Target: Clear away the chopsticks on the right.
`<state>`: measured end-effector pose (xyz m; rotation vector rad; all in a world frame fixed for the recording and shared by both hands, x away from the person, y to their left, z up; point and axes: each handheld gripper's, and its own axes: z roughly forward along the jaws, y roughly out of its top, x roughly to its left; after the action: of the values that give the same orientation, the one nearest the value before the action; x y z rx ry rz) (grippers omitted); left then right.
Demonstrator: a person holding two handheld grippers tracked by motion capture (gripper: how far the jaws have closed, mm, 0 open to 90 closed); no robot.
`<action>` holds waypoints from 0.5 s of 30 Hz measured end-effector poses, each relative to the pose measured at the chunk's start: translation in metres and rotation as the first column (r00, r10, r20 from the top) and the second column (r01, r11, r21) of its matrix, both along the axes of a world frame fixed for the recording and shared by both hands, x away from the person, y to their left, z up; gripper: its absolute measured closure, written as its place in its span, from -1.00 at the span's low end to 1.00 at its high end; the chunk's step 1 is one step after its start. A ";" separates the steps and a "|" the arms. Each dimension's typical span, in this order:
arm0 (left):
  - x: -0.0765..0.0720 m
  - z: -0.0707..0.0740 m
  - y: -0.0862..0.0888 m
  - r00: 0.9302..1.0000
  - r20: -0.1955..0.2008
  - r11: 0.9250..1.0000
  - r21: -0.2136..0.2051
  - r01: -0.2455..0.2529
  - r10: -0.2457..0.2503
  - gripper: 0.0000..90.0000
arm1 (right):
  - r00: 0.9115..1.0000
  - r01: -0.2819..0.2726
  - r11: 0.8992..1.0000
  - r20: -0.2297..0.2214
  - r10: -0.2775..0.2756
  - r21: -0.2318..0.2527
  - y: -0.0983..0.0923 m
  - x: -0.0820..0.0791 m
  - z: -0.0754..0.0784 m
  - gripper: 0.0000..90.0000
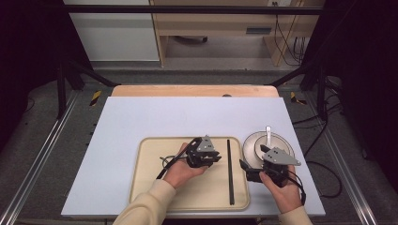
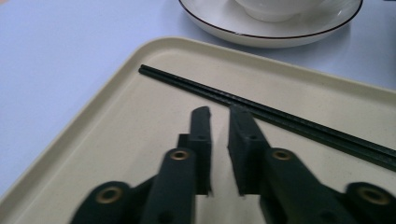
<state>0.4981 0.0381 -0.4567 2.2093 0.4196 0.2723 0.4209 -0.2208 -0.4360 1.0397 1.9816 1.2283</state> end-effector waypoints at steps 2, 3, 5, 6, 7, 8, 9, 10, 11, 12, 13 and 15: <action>-0.001 0.002 0.004 1.000 0.004 1.000 -0.009 -0.014 0.014 0.44 | 1.000 -0.002 1.000 0.000 0.002 0.003 0.000 0.000 0.000 -0.82; 0.000 0.003 0.008 1.000 0.013 1.000 0.000 -0.012 0.012 0.38 | 1.000 -0.003 1.000 0.001 0.003 0.004 0.000 0.000 0.000 -0.82; -0.001 0.006 0.014 0.999 0.018 0.999 -0.013 -0.033 0.034 0.20 | 1.000 -0.006 1.000 0.004 0.006 0.001 0.001 -0.001 0.000 -0.82; -0.001 0.008 0.019 0.999 0.028 0.999 -0.014 -0.040 0.040 0.11 | 1.000 -0.007 1.000 0.004 0.007 0.002 0.002 -0.001 0.000 -0.82; -0.002 0.009 0.023 0.998 0.032 0.999 -0.019 -0.047 0.048 0.05 | 1.000 -0.010 1.000 0.005 0.010 0.004 0.002 -0.001 0.000 -0.82; -0.003 0.010 0.027 0.997 0.033 0.998 -0.031 -0.061 0.062 0.00 | 1.000 -0.012 1.000 0.007 0.012 0.003 0.003 -0.001 0.000 -0.82; -0.003 0.011 0.030 0.997 0.038 0.997 -0.031 -0.069 0.070 -0.06 | 1.000 -0.012 1.000 0.010 0.012 -0.002 0.003 -0.001 0.000 -0.82; -0.003 0.013 0.035 0.996 0.045 0.997 -0.028 -0.074 0.075 -0.13 | 1.000 -0.014 1.000 0.013 0.014 -0.002 0.003 -0.001 0.000 -0.82; -0.004 0.014 0.041 0.995 0.048 0.996 -0.033 -0.083 0.084 -0.19 | 1.000 -0.014 1.000 0.009 0.014 0.001 0.004 -0.001 0.000 -0.83; -0.004 0.015 0.046 0.994 0.051 0.995 -0.039 -0.091 0.093 -0.25 | 1.000 -0.016 1.000 0.010 0.016 0.000 0.005 -0.002 0.000 -0.83; -0.005 0.016 0.050 0.994 0.055 0.994 -0.045 -0.095 0.098 -0.30 | 1.000 -0.018 1.000 0.010 0.018 -0.001 0.005 -0.002 0.000 -0.83; -0.007 0.018 0.061 0.992 0.062 0.992 -0.060 -0.109 0.113 -0.36 | 1.000 -0.022 1.000 0.013 0.022 -0.002 0.007 -0.002 0.000 -0.83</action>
<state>0.4914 0.0988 -0.4386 2.1185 0.5086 0.3872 0.4188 -0.2143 -0.4364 1.0096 1.9889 1.2415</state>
